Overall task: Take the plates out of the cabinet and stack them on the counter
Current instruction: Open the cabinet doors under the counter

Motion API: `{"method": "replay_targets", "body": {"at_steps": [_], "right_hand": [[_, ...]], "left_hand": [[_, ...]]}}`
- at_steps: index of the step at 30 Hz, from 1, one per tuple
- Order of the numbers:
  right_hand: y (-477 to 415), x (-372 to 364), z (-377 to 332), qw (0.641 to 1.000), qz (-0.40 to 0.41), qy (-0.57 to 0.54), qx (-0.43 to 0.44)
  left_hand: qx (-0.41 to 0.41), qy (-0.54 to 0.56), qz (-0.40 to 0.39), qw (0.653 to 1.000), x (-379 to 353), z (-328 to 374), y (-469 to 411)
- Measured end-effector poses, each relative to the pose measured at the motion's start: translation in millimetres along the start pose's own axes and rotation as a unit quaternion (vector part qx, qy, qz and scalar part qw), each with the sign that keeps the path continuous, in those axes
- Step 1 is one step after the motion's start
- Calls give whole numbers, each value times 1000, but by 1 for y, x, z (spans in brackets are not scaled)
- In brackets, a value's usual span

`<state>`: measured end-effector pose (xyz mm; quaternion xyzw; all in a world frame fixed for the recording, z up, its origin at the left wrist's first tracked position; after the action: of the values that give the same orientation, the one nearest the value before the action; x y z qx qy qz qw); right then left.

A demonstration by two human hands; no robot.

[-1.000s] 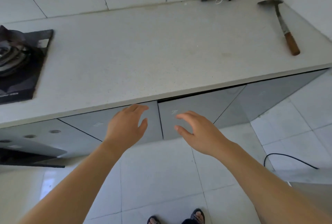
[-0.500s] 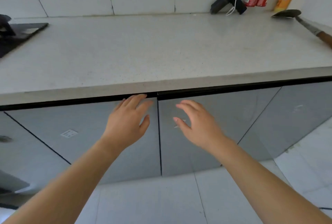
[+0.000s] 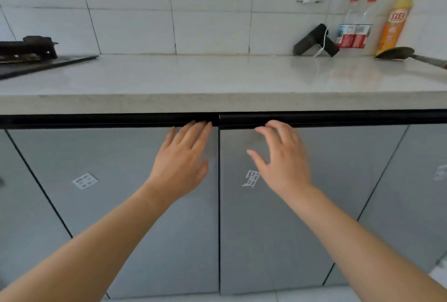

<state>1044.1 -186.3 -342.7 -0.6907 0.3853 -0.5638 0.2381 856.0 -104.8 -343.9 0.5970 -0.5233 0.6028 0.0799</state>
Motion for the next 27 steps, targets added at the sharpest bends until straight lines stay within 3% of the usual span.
{"method": "replay_targets", "body": {"at_steps": [10,16,22,27], "right_hand": [[-4,-9,18,997,73,-27,-1],[-1,-9,17,996,74,-43,-3],[3,2,14,998,54,-44,0],[13,14,15,998,44,-54,2]], "left_hand": [[44,53,60,996,-9,7,0],[37,68,81,994,-11,6,2],[14,99,44,994,-4,-5,5],[31,215,60,974,7,4,20]]}}
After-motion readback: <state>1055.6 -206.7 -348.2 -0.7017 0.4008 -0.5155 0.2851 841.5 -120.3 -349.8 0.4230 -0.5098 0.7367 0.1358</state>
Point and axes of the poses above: each hand's wrist, its own y-axis away from the middle knuckle, its own x-axis out of the back of the hand, z = x × y, the point moved 3 cm from there along -y, towards the middle knuckle, and after that the axes turned 8 degrees about -x, right-handed, at the moved point
